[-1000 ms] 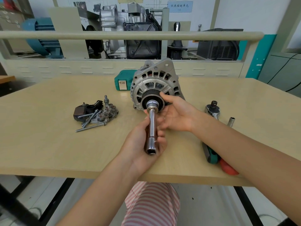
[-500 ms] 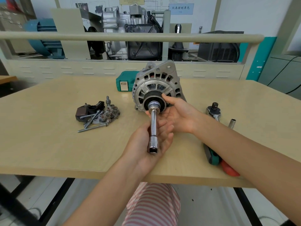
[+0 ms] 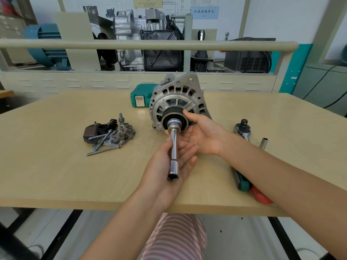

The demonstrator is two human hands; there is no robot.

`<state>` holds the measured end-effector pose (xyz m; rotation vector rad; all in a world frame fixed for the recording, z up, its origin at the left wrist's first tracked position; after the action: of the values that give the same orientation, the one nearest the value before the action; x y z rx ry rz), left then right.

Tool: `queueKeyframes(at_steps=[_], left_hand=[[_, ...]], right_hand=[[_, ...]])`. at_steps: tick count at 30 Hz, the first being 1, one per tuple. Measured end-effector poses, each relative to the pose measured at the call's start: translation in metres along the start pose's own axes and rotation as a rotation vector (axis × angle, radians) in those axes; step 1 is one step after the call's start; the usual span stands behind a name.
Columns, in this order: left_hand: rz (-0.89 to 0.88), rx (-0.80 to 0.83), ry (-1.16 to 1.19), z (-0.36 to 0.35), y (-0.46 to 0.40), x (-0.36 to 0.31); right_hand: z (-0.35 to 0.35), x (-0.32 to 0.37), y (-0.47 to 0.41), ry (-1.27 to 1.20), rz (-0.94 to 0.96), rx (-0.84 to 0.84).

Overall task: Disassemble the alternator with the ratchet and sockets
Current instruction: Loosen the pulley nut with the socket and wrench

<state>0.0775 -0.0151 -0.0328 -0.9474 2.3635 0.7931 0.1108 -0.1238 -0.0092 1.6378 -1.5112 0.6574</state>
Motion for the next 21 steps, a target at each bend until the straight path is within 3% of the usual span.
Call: queueKeyframes(at_steps=[4,15,21], left_hand=[[0.062,-0.006,-0.043,-0.0002,-0.0015,-0.0008],[-0.077,-0.013,-0.027,0.0017,-0.0004,0.0004],[0.089,0.022,0.012,-0.0017,0.0027,-0.002]], right_hand=[[0.0003,-0.0006,-0.0004,0.021,-0.007,0.019],[0.0023,-0.0008,-0.0026,0.033,0.003,0.001],[0.0018,-0.0015,-0.0019,0.051,-0.024,0.03]])
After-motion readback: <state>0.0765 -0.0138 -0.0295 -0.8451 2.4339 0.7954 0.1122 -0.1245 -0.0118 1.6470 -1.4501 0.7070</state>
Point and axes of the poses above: each hand's wrist, its own y-axis away from the middle knuckle, its own z-axis out of the back of the hand, x = y × z, the point moved 4 cm from there along -y, towards the middle knuckle, and after that the axes turned 6 degrees about z, right-handed, at the moved point
